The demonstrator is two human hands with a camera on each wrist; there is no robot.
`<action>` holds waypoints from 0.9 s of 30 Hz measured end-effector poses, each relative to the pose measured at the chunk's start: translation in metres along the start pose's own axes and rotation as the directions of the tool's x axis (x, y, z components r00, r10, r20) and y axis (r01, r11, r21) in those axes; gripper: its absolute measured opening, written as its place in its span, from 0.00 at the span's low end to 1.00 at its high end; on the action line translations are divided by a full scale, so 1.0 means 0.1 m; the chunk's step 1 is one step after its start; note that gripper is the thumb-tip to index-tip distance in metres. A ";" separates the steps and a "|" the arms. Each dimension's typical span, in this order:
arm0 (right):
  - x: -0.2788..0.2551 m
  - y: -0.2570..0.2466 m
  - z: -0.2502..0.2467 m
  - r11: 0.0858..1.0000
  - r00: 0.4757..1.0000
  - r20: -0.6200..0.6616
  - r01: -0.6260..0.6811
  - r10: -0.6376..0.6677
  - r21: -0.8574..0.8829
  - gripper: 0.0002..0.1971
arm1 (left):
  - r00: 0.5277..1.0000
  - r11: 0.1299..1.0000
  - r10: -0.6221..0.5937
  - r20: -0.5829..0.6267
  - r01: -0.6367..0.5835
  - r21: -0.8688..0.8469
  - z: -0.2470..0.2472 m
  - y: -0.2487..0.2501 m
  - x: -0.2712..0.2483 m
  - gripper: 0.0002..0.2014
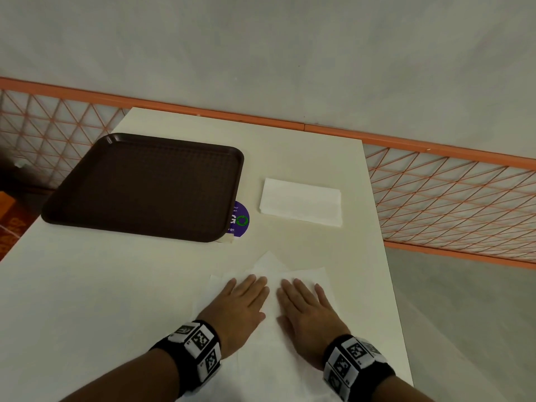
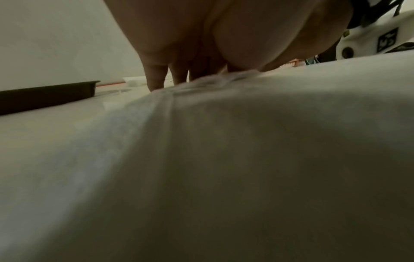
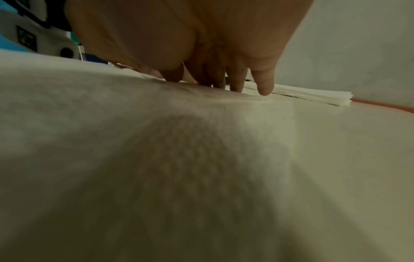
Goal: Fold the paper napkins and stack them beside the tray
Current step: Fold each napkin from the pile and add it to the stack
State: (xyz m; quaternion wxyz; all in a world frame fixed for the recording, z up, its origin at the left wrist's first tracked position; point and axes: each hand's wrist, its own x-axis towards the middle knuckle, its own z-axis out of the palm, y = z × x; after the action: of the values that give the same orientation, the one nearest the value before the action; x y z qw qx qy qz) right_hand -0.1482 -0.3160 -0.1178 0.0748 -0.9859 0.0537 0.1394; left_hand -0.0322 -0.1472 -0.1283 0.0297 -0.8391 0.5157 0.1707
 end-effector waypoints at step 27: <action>0.18 0.14 -0.65 0.922 0.985 0.165 -0.114 0.056 0.371 0.06 | 0.970 0.973 -0.165 0.178 0.190 -0.132 -0.66 0.03 0.32 0.28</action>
State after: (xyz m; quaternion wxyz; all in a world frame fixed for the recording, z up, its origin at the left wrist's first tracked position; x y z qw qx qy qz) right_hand -0.1155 -0.3418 -0.0634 0.2614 -0.9362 0.1166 0.2039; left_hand -0.0045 -0.1909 -0.0761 0.0250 -0.8647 0.4200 0.2743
